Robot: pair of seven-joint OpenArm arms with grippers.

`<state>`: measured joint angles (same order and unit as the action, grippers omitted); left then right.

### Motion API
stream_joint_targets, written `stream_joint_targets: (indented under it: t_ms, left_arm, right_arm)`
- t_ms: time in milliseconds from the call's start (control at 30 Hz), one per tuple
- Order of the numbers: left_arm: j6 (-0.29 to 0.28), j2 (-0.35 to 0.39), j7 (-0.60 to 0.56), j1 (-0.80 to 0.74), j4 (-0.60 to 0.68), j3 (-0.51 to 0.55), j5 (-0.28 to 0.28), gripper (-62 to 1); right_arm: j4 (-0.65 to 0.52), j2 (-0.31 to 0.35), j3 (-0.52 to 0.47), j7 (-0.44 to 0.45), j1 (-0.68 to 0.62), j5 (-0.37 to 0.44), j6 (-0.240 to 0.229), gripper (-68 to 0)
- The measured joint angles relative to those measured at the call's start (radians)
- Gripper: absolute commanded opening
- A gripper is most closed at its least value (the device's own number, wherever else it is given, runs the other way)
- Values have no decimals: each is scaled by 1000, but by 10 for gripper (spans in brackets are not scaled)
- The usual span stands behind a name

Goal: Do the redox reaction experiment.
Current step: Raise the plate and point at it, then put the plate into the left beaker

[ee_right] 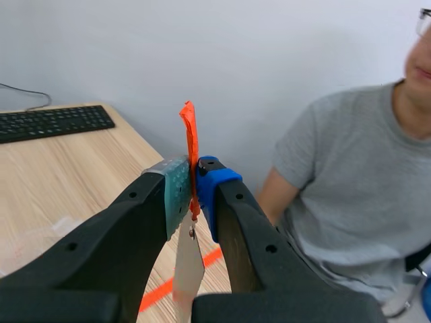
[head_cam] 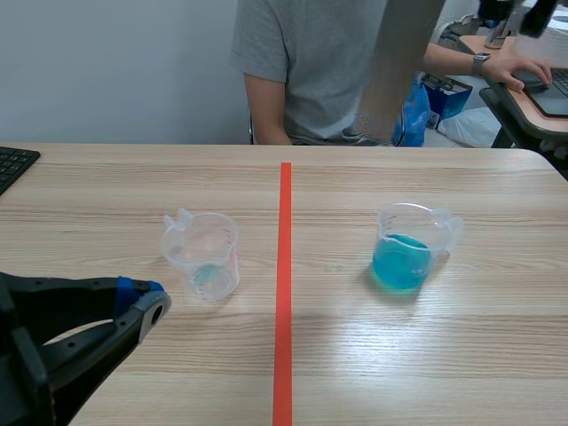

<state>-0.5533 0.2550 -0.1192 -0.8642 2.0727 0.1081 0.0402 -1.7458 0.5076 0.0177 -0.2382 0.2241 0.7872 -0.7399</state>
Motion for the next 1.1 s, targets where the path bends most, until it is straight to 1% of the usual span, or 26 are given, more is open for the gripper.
stream_joint_targets:
  t_ms: [167,333,433,533,633,833,967,1033,1100]
  left_arm:
    - [0,-1,0,0,0,0,0,-575]
    - [2,0,0,0,0,0,19,-575]
    - [3,-1,0,0,0,0,19,-575]
    - [3,-1,0,0,0,0,42,-575]
    - [3,-1,0,0,0,0,45,-575]
    - [3,0,0,0,0,0,45,-575]
    - [3,-1,0,0,0,0,45,-575]
    - [3,-1,0,0,0,0,45,-575]
    - [3,-1,0,0,0,0,45,-575]
  right_arm:
    - [0,-47,90,-1,47,-5,0,-664]
    - [0,-91,190,-10,75,-16,0,-664]
    - [0,-121,243,-10,80,-47,2,-664]
    - [0,-148,292,-10,80,-66,0,-664]
    - [0,-174,329,-10,80,-91,0,-664]
    - [0,-209,401,1,80,-160,3,-664]
    - [0,-233,444,14,80,-230,37,-664]
    - [0,-238,462,35,81,-260,40,-664]
    - [0,-252,473,35,80,-290,41,-664]
